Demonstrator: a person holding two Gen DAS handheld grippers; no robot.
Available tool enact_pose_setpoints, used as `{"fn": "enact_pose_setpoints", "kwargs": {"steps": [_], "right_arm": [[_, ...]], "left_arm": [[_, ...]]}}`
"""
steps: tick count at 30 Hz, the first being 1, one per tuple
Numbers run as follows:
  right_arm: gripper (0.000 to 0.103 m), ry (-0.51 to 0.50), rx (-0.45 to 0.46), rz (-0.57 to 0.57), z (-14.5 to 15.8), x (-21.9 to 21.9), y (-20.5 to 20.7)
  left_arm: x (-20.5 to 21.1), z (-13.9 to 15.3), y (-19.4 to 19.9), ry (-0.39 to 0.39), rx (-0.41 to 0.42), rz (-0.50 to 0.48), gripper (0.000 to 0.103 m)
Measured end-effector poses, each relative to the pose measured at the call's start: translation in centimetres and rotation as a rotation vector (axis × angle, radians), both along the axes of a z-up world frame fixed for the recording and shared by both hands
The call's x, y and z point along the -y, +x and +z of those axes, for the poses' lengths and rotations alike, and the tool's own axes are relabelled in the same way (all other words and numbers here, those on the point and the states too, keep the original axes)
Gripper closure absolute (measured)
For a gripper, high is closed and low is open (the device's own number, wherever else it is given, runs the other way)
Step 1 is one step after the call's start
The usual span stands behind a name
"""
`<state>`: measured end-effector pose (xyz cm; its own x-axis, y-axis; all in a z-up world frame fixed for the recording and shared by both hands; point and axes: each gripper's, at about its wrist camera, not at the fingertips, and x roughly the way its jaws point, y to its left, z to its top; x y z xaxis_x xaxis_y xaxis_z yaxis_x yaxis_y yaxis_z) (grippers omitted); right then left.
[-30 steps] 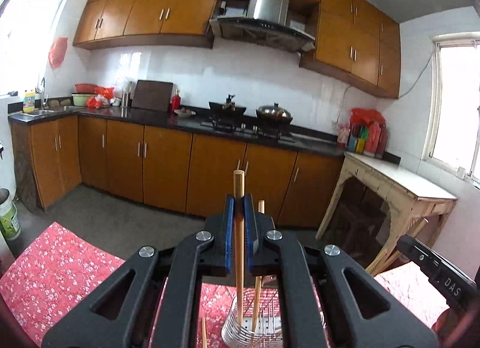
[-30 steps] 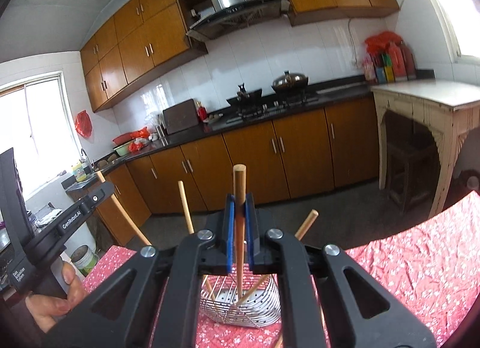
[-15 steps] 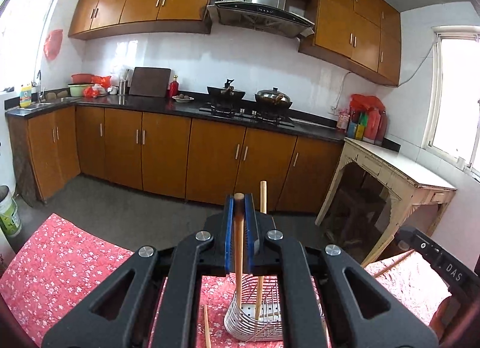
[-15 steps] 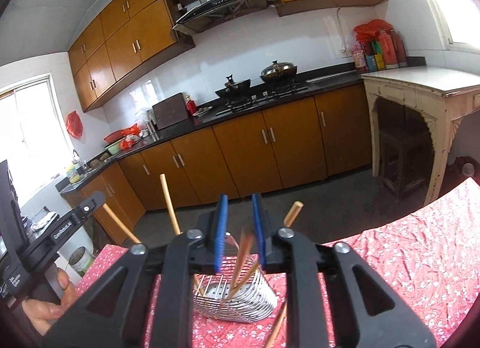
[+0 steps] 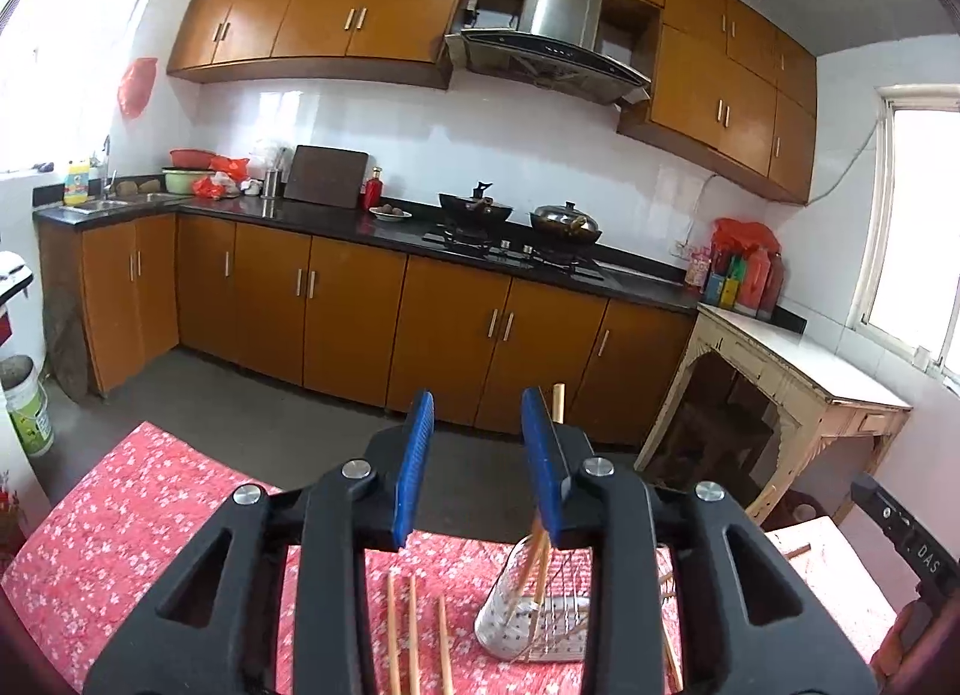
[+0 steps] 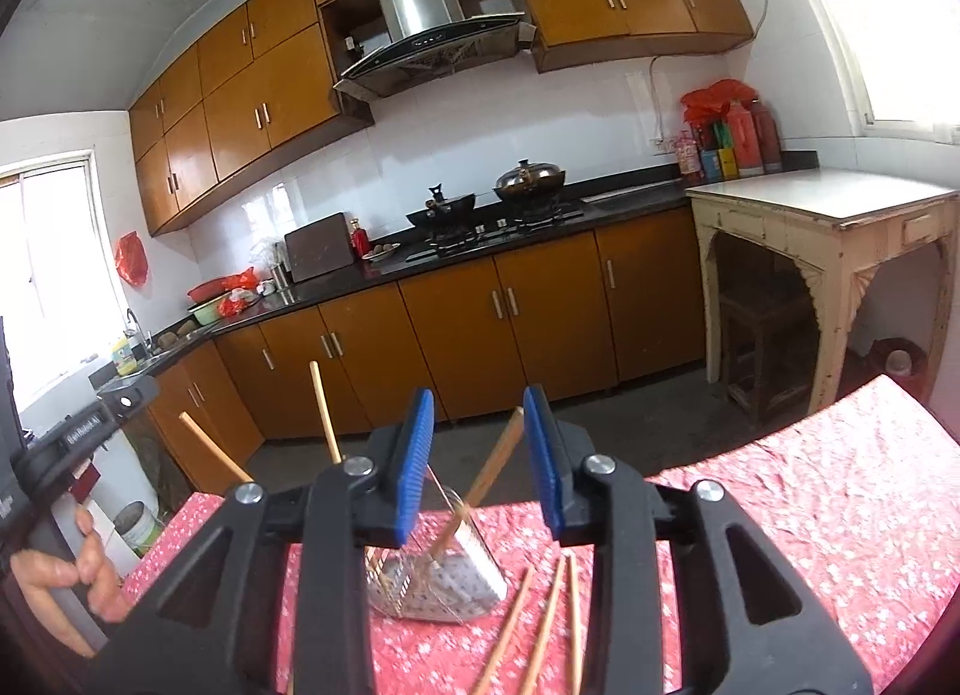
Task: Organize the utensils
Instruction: 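Open the left gripper to drop its chopstick into the holder while the right gripper releases its own, then close the left gripper on another wooden chopstick while the right gripper grasps one too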
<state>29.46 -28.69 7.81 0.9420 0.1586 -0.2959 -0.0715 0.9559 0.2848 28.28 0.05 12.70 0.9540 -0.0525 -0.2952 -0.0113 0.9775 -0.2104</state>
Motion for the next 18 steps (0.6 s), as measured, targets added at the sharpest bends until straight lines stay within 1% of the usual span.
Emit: {"fn": "enact_pose_setpoints", "kwargs": {"steps": [2, 6, 7, 10, 12, 16, 18], "right_arm": [[0.071, 0.000, -0.020, -0.009, -1.0, 0.8, -1.5], [0.070, -0.021, -0.099, -0.024, -4.3, 2.0, -3.6], [0.070, -0.031, -0.131, -0.026, -5.7, 2.2, -4.2], [0.070, -0.043, -0.231, -0.014, -9.4, 2.2, -5.1], [0.070, -0.056, -0.312, -0.001, -12.4, 2.0, -5.7], [0.070, -0.090, -0.412, 0.022, -16.5, 0.9, -6.9], [0.070, -0.100, -0.450, 0.038, -18.1, 0.3, -7.4]], "left_arm": [[-0.9, -0.6, -1.2, 0.006, -0.008, 0.009, 0.065], [-2.3, -3.5, -3.4, 0.058, -0.065, 0.014, 0.063], [-2.8, -5.0, -4.1, 0.071, -0.101, 0.006, 0.063], [-3.9, -8.5, -5.2, 0.080, -0.186, -0.006, 0.063], [-4.5, -11.7, -5.9, 0.083, -0.265, -0.024, 0.063], [-5.0, -15.9, -6.9, 0.094, -0.362, -0.045, 0.063], [-5.0, -17.3, -7.0, 0.085, -0.400, -0.055, 0.063]]}}
